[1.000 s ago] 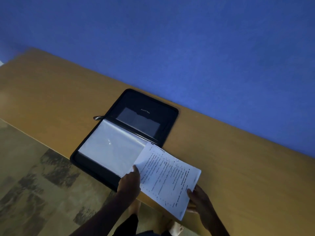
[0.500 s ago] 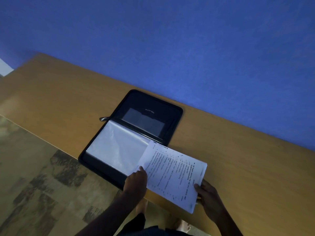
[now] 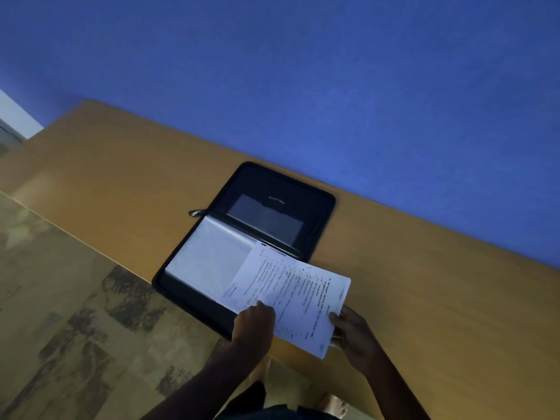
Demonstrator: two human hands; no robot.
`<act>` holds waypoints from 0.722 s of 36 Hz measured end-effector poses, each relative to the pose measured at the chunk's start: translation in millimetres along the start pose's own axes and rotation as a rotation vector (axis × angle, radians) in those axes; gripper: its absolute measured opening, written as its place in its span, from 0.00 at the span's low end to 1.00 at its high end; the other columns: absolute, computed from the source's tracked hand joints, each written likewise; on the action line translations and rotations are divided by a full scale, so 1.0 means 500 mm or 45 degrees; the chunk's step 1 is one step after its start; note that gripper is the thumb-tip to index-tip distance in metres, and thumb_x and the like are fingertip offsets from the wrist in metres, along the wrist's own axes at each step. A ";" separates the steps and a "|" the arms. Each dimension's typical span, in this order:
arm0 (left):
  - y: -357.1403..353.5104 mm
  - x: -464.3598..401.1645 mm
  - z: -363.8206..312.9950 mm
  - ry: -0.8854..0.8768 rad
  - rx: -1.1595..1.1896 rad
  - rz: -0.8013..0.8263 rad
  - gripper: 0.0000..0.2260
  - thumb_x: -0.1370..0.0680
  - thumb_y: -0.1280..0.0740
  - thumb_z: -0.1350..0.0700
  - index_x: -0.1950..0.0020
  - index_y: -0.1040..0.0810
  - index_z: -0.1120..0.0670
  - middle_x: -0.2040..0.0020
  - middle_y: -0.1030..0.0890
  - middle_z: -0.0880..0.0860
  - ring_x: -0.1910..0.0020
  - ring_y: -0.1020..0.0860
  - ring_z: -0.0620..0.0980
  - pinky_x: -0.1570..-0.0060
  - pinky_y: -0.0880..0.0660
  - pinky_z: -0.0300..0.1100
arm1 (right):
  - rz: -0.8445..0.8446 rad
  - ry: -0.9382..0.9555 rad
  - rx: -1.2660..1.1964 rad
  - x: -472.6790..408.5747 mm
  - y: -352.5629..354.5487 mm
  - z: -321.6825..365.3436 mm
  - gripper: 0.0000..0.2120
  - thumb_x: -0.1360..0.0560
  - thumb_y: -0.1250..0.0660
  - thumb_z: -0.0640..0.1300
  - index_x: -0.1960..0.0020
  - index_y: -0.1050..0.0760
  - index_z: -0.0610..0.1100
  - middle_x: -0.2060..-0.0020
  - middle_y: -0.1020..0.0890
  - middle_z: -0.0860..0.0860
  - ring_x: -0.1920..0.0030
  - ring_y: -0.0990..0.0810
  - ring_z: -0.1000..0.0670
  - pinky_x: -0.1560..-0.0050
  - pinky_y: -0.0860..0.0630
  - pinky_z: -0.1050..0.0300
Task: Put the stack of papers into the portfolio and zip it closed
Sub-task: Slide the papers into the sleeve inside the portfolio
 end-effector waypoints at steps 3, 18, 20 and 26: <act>0.013 0.005 0.003 0.015 0.054 -0.005 0.08 0.20 0.36 0.65 0.44 0.21 0.57 0.48 0.18 0.55 0.48 0.17 0.54 0.54 0.23 0.46 | -0.001 -0.022 -0.001 -0.013 -0.029 -0.001 0.14 0.15 0.33 0.37 0.31 0.19 0.45 0.38 0.12 0.42 0.41 0.12 0.36 0.44 0.15 0.31; 0.030 0.010 0.013 0.008 0.151 -0.054 0.06 0.23 0.34 0.66 0.50 0.22 0.56 0.54 0.19 0.55 0.51 0.17 0.56 0.62 0.29 0.44 | -0.035 -0.108 0.047 -0.068 -0.163 0.015 0.12 0.14 0.34 0.37 0.34 0.18 0.45 0.44 0.10 0.44 0.44 0.11 0.38 0.49 0.13 0.39; 0.030 0.008 0.012 0.007 0.164 -0.064 0.07 0.23 0.35 0.67 0.50 0.21 0.56 0.56 0.21 0.55 0.51 0.17 0.56 0.62 0.30 0.44 | -0.044 -0.122 0.052 -0.073 -0.176 0.019 0.12 0.14 0.35 0.37 0.33 0.18 0.45 0.43 0.10 0.44 0.43 0.12 0.38 0.49 0.13 0.39; 0.033 0.006 0.012 0.000 0.206 -0.072 0.06 0.21 0.34 0.65 0.48 0.21 0.57 0.50 0.19 0.55 0.49 0.17 0.56 0.60 0.30 0.45 | -0.038 -0.144 0.077 -0.086 -0.206 0.029 0.12 0.13 0.36 0.37 0.33 0.18 0.44 0.42 0.11 0.43 0.41 0.12 0.38 0.48 0.14 0.41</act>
Point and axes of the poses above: each hand's wrist, its own x-axis away from the middle knuckle, its own y-axis out of the back of the hand, z = x × y, the point moved 4 cm from there along -x, towards the middle knuckle
